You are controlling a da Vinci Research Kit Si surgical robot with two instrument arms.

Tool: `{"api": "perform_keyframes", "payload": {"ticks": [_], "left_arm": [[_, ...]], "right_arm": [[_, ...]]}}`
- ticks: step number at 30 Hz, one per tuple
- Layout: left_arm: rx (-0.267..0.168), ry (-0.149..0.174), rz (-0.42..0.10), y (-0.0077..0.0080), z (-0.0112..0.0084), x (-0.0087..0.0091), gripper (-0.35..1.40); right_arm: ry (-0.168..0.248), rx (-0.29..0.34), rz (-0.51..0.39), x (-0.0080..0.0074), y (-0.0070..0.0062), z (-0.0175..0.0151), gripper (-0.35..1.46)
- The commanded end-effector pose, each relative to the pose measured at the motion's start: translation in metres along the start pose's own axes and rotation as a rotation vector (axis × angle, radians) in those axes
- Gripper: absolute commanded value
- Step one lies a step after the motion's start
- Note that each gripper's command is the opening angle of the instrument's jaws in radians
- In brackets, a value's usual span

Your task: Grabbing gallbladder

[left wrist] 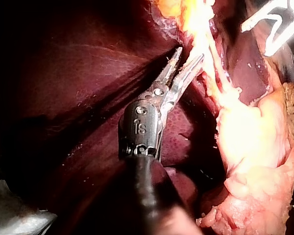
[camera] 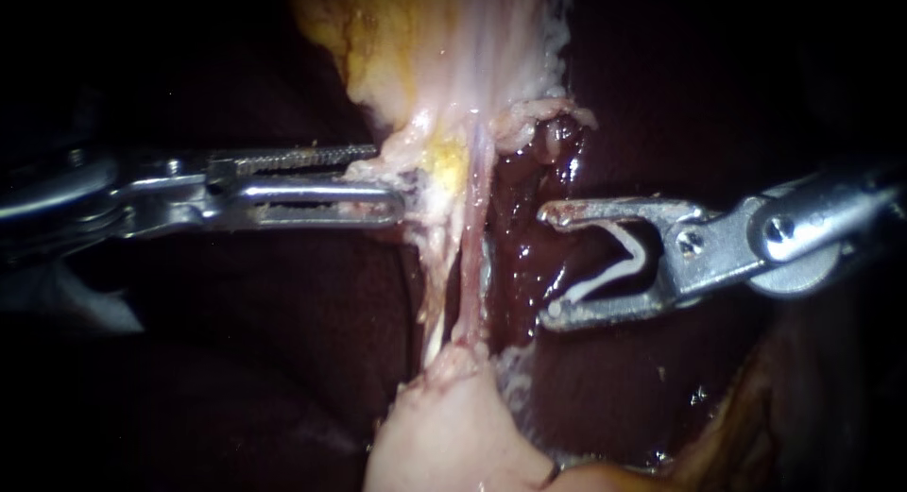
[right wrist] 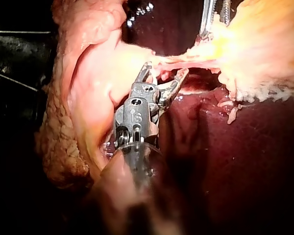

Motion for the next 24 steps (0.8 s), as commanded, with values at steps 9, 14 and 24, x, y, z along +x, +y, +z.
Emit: {"api": "perform_keyframes", "payload": {"ticks": [9,14,24], "left_arm": [[0.039,-0.051,-0.044,0.0009,-0.0016,-0.0002,-0.35],[0.057,-0.096,-0.048,0.0019,-0.0024,0.0003,-0.35],[0.045,-0.107,-0.067,0.0029,-0.0047,0.0026,-0.35]], "right_arm": [[0.0,0.0,0.0,0.0,0.0,0.0,0.5],[0.0,0.0,0.0,0.0,0.0,0.0,0.5],[0.0,0.0,0.0,0.0,0.0,-0.0001,0.5]]}}
